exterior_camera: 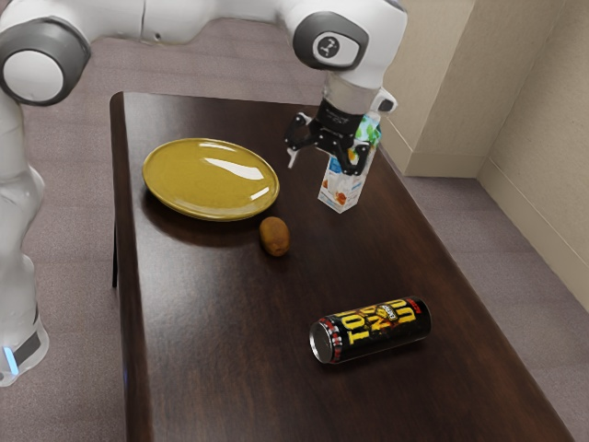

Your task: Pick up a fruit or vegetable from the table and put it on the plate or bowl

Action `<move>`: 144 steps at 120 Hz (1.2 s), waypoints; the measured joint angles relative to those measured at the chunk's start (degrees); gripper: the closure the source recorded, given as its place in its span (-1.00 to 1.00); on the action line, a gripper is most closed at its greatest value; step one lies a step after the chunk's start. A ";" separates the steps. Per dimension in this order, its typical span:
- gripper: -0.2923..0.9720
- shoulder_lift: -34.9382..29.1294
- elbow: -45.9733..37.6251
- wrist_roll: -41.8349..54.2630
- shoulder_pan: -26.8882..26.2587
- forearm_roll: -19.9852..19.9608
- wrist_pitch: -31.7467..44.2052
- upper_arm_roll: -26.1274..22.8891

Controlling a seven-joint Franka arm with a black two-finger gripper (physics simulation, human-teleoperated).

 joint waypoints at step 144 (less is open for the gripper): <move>-0.54 -13.33 -27.73 -34.40 5.71 0.28 20.01 0.05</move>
